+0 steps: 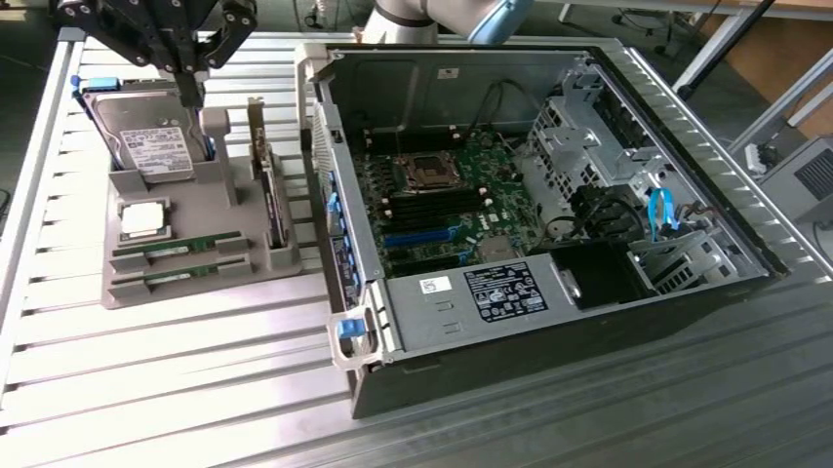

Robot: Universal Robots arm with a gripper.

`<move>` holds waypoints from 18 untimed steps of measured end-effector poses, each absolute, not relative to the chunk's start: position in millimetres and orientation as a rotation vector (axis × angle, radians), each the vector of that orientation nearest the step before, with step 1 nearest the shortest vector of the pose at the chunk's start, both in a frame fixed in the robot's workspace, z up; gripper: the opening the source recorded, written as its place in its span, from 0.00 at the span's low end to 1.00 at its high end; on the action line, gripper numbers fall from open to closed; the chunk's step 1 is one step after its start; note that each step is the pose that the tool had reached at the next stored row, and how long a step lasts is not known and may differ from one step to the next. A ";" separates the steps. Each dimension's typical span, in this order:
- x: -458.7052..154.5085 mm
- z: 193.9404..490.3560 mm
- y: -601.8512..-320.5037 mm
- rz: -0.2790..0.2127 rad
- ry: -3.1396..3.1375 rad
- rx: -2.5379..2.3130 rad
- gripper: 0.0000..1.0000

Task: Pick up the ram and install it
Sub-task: 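Reach for the ram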

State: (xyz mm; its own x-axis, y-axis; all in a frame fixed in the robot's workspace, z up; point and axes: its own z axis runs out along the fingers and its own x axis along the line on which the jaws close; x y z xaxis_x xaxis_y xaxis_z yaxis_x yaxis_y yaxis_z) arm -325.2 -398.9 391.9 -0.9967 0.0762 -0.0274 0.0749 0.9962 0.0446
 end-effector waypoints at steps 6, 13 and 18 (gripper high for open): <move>-338.0 391.8 -398.9 0.068 3.109 0.118 0.09; -338.1 391.8 -400.6 0.068 3.109 0.118 0.09; -338.1 391.9 -406.0 0.068 3.109 0.118 0.09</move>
